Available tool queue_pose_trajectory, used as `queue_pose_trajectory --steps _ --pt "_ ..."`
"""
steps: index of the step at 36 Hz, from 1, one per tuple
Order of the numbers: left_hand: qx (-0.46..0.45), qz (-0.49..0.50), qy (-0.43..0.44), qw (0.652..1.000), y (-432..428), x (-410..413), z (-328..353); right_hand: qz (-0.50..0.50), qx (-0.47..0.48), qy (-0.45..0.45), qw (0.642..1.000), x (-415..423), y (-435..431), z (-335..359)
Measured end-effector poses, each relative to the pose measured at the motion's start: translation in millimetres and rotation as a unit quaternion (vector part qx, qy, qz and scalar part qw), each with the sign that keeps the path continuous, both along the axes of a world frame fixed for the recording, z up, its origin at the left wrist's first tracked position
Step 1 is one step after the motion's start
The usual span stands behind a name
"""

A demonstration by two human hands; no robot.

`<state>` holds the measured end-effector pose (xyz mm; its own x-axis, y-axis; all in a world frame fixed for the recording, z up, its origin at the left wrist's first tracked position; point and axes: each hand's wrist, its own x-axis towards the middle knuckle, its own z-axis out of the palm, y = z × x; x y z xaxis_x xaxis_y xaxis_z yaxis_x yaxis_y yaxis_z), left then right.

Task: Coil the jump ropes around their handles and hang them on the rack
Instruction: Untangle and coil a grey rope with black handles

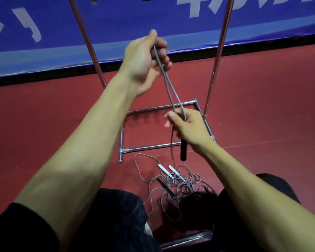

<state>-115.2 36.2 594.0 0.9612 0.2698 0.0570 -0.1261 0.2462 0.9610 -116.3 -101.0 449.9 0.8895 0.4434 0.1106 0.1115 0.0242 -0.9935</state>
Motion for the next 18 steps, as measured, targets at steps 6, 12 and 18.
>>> queue_pose_trajectory --steps 6,12,18 --pt "0.113 -0.153 0.162 0.968 13 -26 -123 -0.059 0.111 0.101 0.987 13 20 32" --pt "0.252 -0.28 0.136 0.916 -14 -69 -192 -0.04 0.156 0.089 0.983 43 -13 56" --pt "0.276 -0.018 0.161 0.947 33 -67 -196 -0.125 0.066 0.03 0.989 51 -23 39"
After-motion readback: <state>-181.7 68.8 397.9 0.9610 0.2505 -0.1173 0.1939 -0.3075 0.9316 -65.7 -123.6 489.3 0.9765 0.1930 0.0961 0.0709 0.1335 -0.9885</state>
